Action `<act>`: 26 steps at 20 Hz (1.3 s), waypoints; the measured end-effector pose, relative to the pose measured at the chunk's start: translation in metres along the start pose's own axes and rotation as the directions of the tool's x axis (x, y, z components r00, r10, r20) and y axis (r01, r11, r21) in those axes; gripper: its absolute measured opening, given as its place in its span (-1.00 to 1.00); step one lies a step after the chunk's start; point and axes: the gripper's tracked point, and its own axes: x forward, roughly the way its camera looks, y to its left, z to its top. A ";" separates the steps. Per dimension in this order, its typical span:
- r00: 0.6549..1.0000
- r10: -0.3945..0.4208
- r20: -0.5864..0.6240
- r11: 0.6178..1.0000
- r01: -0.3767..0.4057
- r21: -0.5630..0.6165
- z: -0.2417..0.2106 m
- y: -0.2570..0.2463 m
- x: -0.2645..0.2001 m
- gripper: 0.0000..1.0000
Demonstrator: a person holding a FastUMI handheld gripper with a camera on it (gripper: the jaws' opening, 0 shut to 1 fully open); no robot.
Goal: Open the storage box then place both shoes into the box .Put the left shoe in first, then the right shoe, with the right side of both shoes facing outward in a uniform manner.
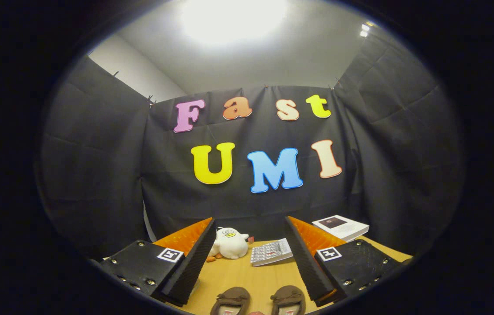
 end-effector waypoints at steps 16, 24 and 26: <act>0.947 0.223 -0.230 0.893 -0.104 0.439 -0.110 0.092 -0.015 0.95; 0.894 0.307 -0.327 0.688 0.029 0.725 -0.170 0.125 -0.018 0.95; 0.880 0.323 -0.348 0.665 0.050 0.745 -0.184 0.135 -0.018 0.95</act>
